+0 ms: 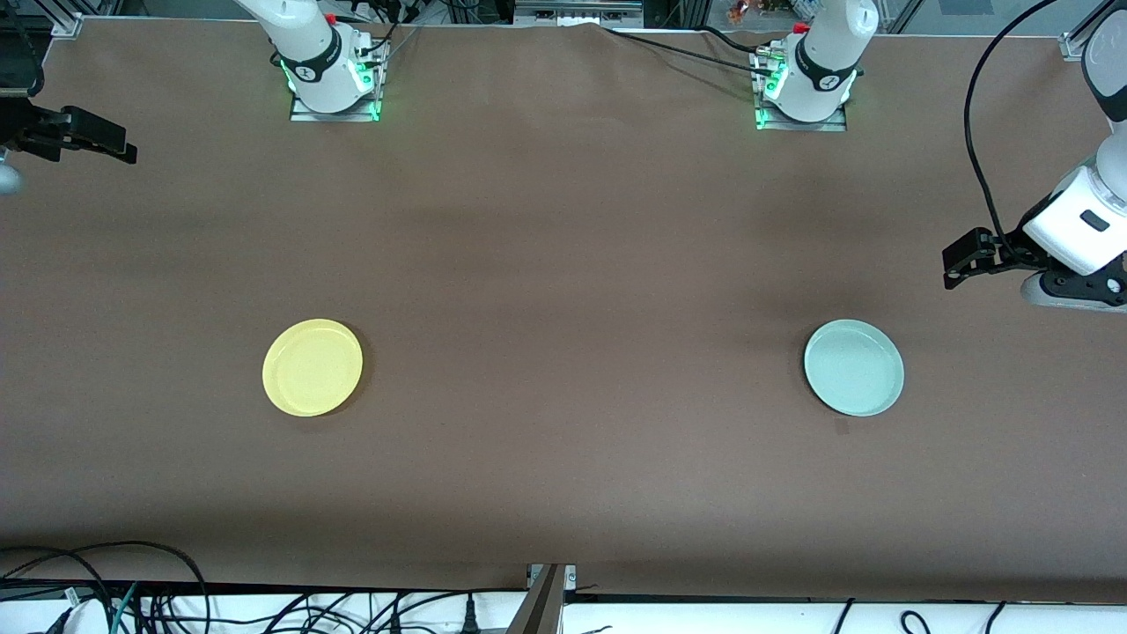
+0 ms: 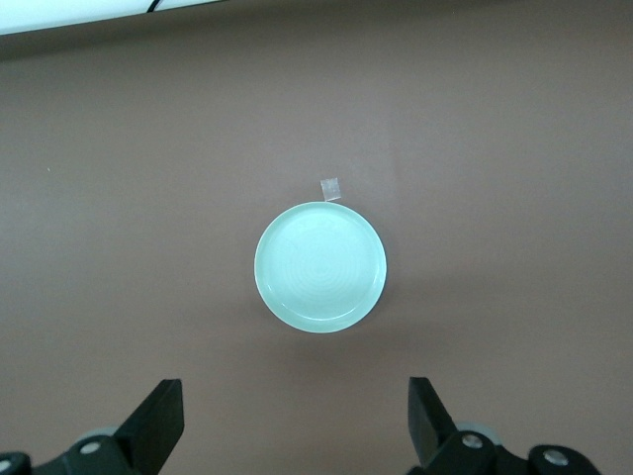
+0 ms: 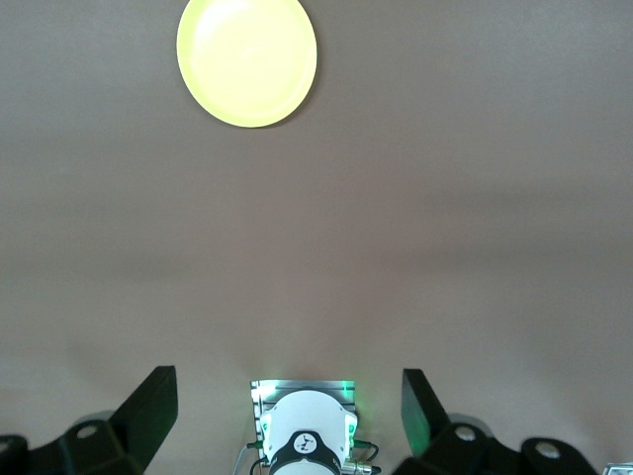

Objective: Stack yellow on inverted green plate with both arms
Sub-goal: 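Move the left gripper down toward the rim of the green plate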

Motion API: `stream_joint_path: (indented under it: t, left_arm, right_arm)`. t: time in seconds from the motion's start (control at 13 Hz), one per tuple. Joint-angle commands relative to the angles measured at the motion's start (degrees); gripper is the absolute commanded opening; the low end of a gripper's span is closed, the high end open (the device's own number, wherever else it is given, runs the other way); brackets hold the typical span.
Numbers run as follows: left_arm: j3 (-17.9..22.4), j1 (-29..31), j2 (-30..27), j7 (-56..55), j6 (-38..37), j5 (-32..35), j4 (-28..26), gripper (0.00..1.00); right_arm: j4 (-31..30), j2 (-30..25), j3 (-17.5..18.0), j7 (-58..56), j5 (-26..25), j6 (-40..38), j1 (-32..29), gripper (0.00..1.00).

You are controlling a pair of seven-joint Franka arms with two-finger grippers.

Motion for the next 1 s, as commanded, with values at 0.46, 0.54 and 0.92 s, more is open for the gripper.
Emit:
stream_joint_path:
  t: [0.46, 0.54, 0.92]
  left_arm:
    - [0.1, 0.1, 0.8, 0.5, -1.4, -1.4, 1.8, 1.00]
    - [0.1, 0.1, 0.9, 0.6, -1.4, -0.8, 1.8, 1.00]
    - [0.1, 0.3, 4.5, 1.3, -3.7, -0.8, 1.2, 1.00]
  right_arm:
    - [1.4, 0.5, 0.2, 0.7, 1.1, -0.7, -0.7, 1.00]
    - [1.3, 0.5, 0.2, 0.7, 1.1, -0.7, -0.7, 1.00]
    - [1.4, 0.4, -0.3, 0.4, 1.0, -0.7, -0.8, 1.00]
